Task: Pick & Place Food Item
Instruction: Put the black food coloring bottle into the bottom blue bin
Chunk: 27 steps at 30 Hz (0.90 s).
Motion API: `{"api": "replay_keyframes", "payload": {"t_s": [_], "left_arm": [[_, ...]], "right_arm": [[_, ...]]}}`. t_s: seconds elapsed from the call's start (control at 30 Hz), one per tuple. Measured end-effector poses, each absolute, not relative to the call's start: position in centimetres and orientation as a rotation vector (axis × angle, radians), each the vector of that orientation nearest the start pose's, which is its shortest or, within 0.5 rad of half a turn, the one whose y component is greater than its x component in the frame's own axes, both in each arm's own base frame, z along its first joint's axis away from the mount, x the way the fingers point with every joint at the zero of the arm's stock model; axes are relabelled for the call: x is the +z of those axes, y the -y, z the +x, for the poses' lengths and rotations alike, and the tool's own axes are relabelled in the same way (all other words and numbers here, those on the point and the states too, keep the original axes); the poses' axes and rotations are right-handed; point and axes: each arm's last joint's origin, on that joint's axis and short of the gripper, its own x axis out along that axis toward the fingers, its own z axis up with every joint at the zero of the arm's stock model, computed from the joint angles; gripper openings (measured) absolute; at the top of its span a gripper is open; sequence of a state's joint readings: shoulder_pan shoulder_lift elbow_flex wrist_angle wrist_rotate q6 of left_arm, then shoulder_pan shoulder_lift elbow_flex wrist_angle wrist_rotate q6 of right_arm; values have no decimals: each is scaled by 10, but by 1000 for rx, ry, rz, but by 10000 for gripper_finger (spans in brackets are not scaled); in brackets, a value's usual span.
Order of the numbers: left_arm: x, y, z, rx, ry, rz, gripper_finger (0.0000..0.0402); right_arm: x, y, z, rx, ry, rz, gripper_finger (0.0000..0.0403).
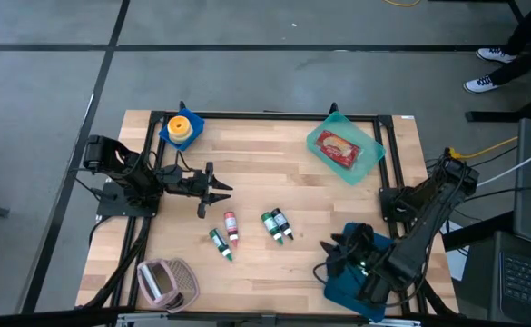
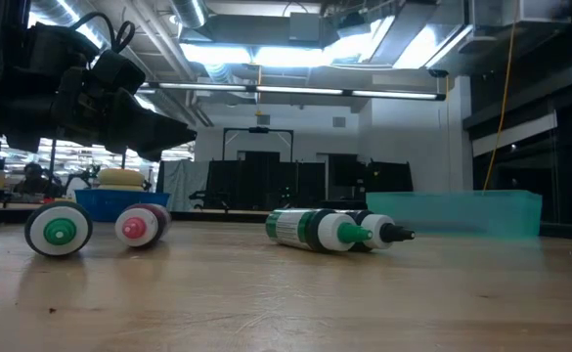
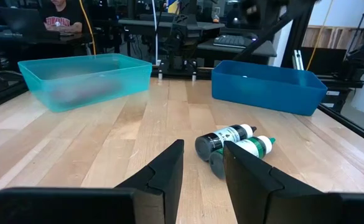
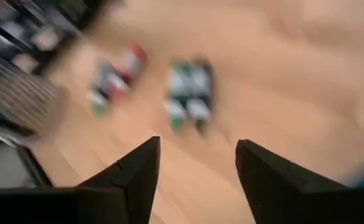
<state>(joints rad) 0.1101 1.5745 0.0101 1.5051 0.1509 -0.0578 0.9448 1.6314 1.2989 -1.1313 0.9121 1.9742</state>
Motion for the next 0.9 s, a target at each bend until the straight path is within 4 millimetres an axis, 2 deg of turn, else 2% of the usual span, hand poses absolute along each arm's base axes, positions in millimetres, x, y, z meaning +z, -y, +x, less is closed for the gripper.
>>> {"api": "replay_keyframes", "payload": {"t_s": [0.13, 0.33, 0.47, 0.6, 0.8, 0.9], "left_arm": [[117, -15, 178, -39, -60, -60, 109], [117, -16, 178, -36, -58, -55, 109], [117, -16, 178, -36, -58, -55, 109], [117, -16, 178, -36, -60, -55, 109], [115, -16, 178, -36, -85, -59, 109], [114, -16, 178, -36, -91, -60, 109]], "right_arm": [[271, -218, 217, -661, -428, 597, 193], [270, -186, 265, -619, -579, 545, 187], [260, -155, 286, -626, -685, 513, 187], [246, -128, 298, -623, -785, 509, 187], [215, -107, 316, -477, -827, 600, 187], [196, -102, 321, -463, -859, 618, 187]]}}
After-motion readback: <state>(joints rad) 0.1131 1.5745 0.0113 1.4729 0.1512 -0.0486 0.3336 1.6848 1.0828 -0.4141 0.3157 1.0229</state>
